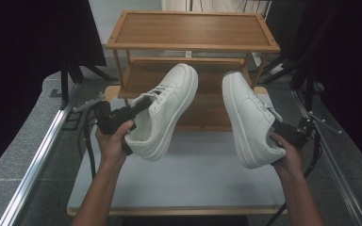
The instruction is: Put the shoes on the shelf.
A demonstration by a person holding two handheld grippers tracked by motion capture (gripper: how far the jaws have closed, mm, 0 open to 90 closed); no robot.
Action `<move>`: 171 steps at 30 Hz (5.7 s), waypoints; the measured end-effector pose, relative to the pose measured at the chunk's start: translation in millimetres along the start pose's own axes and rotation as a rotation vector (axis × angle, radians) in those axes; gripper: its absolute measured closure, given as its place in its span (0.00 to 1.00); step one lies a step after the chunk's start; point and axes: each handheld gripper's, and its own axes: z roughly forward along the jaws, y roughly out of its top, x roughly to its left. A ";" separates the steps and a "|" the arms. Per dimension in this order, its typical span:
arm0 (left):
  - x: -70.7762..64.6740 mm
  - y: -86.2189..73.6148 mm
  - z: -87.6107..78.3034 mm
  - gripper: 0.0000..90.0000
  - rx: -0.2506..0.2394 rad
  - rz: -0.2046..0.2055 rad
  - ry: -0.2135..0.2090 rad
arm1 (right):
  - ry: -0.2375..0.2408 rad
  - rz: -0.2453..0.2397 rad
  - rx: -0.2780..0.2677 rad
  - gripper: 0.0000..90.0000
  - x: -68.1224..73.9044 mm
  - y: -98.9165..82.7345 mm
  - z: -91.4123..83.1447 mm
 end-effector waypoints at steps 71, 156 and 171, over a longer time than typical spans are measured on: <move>43.4 47.9 107.3 0.90 -0.038 -0.090 0.218 | -0.262 -0.042 0.008 0.91 32.8 51.8 153.0; -9.2 -12.8 76.9 1.00 0.204 0.229 0.058 | -0.041 -0.501 0.213 1.00 73.8 -26.8 108.8; -3.8 -9.8 88.3 1.00 0.201 0.233 0.073 | -0.008 -0.437 0.208 0.99 67.3 -25.3 107.7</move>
